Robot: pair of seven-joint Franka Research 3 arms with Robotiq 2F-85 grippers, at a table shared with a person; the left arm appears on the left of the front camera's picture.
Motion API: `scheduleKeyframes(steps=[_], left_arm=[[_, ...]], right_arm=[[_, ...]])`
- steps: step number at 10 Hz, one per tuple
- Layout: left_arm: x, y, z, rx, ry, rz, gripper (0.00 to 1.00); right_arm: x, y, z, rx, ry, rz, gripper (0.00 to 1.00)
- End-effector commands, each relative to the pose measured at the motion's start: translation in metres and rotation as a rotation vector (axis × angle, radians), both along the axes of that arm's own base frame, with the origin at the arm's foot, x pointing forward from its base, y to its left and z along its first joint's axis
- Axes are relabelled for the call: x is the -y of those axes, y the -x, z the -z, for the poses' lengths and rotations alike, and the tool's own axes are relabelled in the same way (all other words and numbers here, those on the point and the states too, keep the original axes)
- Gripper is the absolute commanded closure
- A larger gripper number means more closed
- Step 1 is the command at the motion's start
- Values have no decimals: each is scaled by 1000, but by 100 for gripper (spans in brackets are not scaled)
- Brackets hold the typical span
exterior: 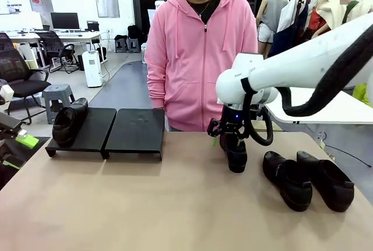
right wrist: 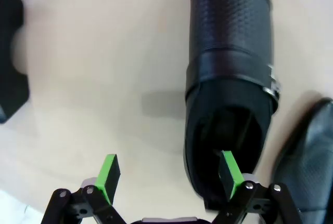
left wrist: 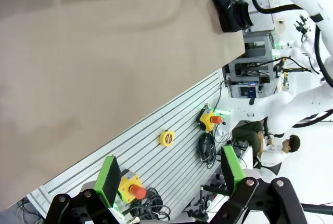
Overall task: Organize the shoes by placing them on the stand.
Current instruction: Pick up one Shoe and place it in the middle of the table.
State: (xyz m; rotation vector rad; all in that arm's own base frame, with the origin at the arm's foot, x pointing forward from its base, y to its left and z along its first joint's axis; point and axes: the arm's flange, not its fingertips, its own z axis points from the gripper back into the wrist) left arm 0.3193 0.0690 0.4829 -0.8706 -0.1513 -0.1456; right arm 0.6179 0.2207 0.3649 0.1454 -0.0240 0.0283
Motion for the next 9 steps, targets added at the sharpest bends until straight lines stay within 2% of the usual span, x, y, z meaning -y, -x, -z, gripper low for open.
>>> scheduleKeyframes(steps=[1, 2, 3, 4, 9], left_arm=[[-2, 1, 0, 9, 4, 10, 0], [-2, 1, 0, 9, 4, 10, 0], [-2, 1, 0, 9, 4, 10, 0], [-2, 1, 0, 9, 4, 10, 0], [-2, 1, 0, 9, 4, 10, 0]], right_arm=[[-8, -19, 20, -15, 42, 66, 0], [-12, -20, 30, -10, 25, 48, 0], [-13, -15, 34, 1, -22, 42, 43], [-12, -11, 32, 8, -36, 23, 100], [-8, -2, 26, 7, -46, 48, 100]])
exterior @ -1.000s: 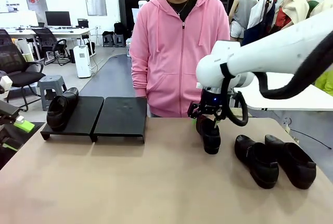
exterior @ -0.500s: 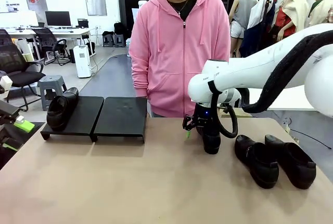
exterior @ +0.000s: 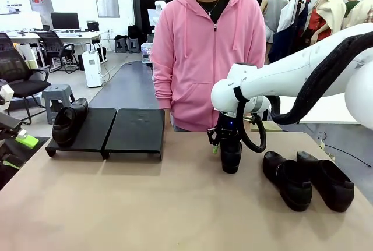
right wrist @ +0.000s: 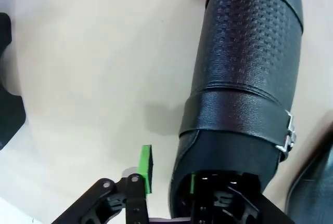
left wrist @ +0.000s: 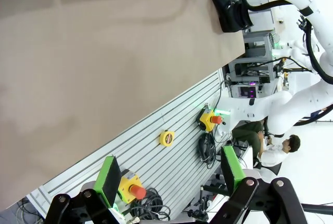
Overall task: Organize the shoes by placing them on the stand.
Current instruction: Pick up one Shoe and place it in the middle of the table.
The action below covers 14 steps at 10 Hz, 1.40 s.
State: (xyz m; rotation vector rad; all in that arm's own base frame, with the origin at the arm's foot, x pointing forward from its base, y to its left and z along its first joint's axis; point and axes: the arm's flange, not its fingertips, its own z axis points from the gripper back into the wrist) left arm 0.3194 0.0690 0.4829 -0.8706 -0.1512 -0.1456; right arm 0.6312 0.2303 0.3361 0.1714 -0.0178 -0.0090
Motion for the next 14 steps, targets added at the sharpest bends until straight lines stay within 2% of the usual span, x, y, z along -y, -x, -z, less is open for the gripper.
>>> scheduleKeyframes(steps=[1, 4, 5, 6, 7, 9, 10, 11, 12, 13, 14], left_arm=[[-2, 1, 0, 9, 4, 10, 0], [-2, 1, 0, 9, 4, 10, 0], [-2, 1, 0, 9, 4, 10, 0], [-2, 1, 0, 9, 4, 10, 0], [-2, 1, 0, 9, 4, 10, 0], [-2, 1, 0, 9, 4, 10, 0], [-2, 1, 0, 9, 4, 10, 0], [-2, 1, 0, 9, 4, 10, 0], [-2, 1, 0, 9, 4, 10, 0], [-2, 1, 0, 9, 4, 10, 0], [-2, 1, 0, 9, 4, 10, 0]], right_arm=[[2, 15, -7, 27, -12, 20, 100], [6, 23, -17, 39, -18, 27, 100], [10, 29, -26, 49, 10, 31, 100], [17, 42, -46, 75, 8, 39, 100], [26, 65, -76, 96, 27, 61, 100], [40, 139, -139, 45, 65, 91, 100], [43, 203, -161, 65, 73, 26, 100], [47, 238, -162, 7, 47, -13, 100], [54, 253, -159, -44, 8, -30, 100], [64, 244, -159, -26, -52, 26, 100], [46, 238, -160, -12, 62, 3, 100]])
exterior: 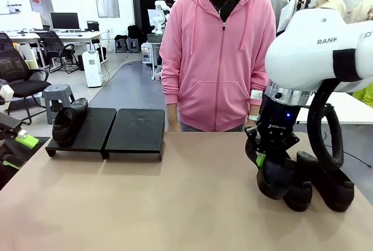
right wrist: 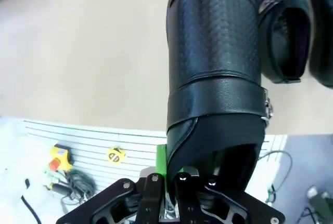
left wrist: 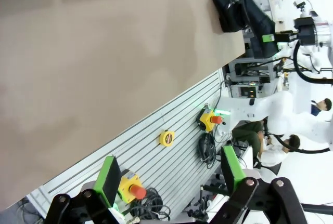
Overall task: Organize the shoes by placing them on the stand.
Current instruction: Pick up one Shoe and place it in the middle of the table.
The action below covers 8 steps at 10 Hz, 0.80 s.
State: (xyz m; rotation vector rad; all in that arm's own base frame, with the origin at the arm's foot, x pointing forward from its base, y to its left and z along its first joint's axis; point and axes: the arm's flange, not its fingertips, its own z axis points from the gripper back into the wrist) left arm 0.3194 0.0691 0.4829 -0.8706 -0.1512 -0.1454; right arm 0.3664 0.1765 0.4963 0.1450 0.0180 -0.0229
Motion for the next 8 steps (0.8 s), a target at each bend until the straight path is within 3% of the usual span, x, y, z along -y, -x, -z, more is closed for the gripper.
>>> scheduleKeyframes(steps=[1, 2, 3, 5, 8], left_arm=[[-2, 1, 0, 9, 4, 10, 0], [-2, 1, 0, 9, 4, 10, 0], [-2, 1, 0, 9, 4, 10, 0], [-2, 1, 0, 9, 4, 10, 0], [-2, 1, 0, 9, 4, 10, 0]], right_arm=[[-8, -27, 0, 24, 36, -9, 100], [0, 0, 0, 0, 0, 0, 100], [-26, -5, 8, 10, -110, -143, 100], [-124, -11, 10, 129, -162, -182, 100], [-225, -40, 48, 85, -153, -86, 100]])
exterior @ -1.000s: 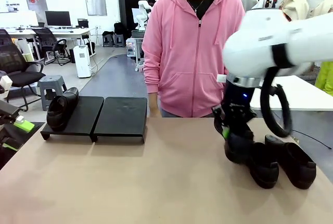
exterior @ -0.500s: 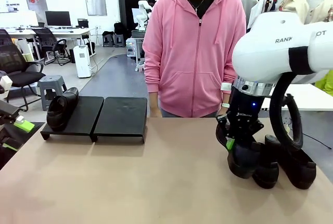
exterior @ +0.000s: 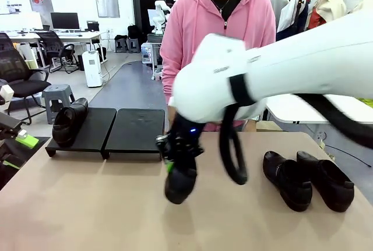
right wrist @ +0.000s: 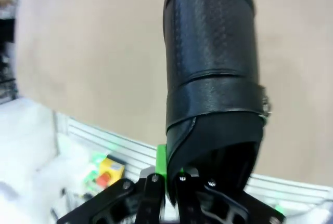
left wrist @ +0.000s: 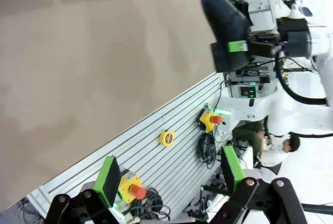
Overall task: Organize the shoes by placing them on the stand.
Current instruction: Pick up one Shoe and place it in the middle of the table.
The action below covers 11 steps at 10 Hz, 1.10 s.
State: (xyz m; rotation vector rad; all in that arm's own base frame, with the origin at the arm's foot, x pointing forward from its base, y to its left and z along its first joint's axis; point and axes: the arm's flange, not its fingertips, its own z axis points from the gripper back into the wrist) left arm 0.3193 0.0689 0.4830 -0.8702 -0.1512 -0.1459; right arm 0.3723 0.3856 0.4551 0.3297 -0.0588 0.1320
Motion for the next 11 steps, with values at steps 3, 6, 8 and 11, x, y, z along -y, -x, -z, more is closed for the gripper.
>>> scheduleKeyframes(steps=[3, 6, 8, 11], left_arm=[[-2, 1, 0, 9, 4, 10, 0], [-2, 1, 0, 9, 4, 10, 0], [-2, 1, 0, 9, 4, 10, 0], [-2, 1, 0, 9, 4, 10, 0]], right_arm=[[-81, -43, 60, -107, 96, 61, 100], [-104, -36, 89, -169, 177, 6, 100], [-103, -36, 92, -170, 184, -19, 100], [-107, -33, 94, -189, 193, -39, 0]])
